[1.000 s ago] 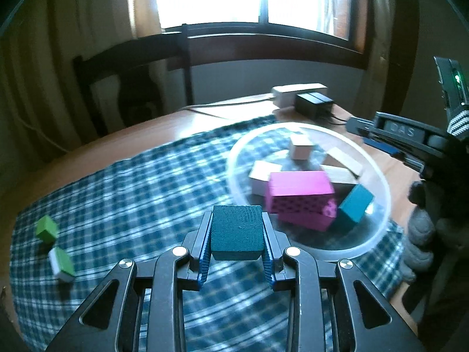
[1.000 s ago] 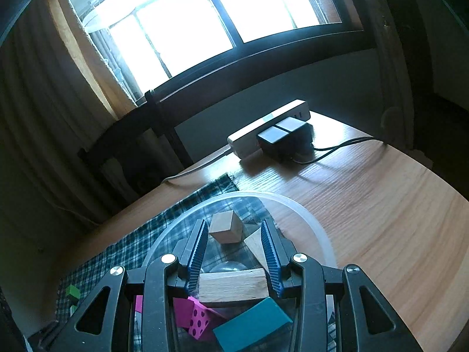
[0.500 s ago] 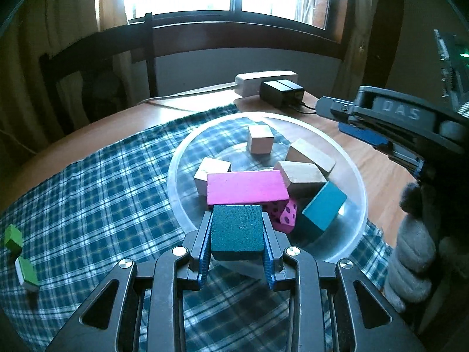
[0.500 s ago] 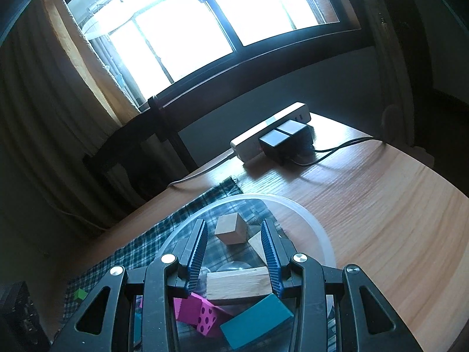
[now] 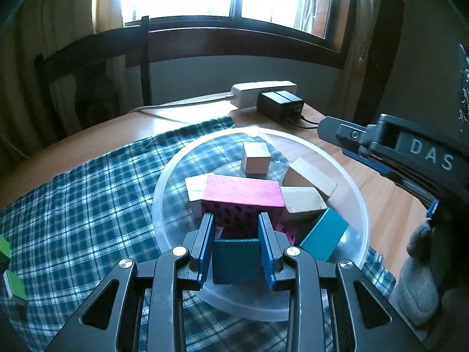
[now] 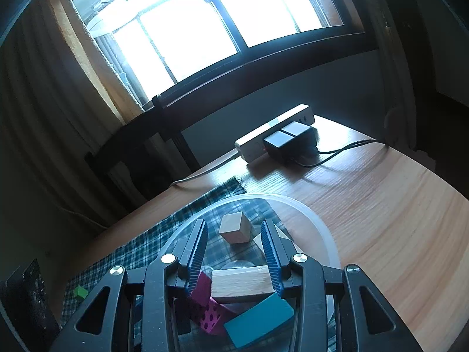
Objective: Organize rigid objects
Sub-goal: 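Lower both held cubes into the bowl and open both tools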
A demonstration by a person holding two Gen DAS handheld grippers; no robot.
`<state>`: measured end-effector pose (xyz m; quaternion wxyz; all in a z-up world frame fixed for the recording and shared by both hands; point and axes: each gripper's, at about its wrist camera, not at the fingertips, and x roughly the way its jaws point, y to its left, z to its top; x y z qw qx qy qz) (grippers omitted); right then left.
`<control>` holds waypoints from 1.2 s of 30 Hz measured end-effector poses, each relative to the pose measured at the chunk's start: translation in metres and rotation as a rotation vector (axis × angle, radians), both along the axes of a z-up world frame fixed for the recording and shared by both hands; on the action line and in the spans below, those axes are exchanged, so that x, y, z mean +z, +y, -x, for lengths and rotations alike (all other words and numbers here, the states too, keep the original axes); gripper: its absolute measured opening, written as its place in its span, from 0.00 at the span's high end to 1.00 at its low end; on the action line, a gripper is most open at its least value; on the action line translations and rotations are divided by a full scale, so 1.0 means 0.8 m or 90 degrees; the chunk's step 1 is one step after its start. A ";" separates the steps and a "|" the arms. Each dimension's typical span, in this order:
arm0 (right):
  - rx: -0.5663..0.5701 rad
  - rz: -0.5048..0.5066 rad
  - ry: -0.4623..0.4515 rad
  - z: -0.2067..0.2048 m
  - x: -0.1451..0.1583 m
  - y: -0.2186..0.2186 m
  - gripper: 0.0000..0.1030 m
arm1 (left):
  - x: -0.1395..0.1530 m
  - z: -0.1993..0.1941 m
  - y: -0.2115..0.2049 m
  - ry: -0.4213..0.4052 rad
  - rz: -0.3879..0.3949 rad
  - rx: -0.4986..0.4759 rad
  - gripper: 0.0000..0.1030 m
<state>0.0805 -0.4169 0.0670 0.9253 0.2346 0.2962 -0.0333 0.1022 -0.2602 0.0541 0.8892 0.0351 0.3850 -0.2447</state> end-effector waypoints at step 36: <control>0.008 0.037 0.002 -0.001 -0.011 0.023 0.34 | 0.011 0.013 0.056 -0.043 -0.016 0.096 0.29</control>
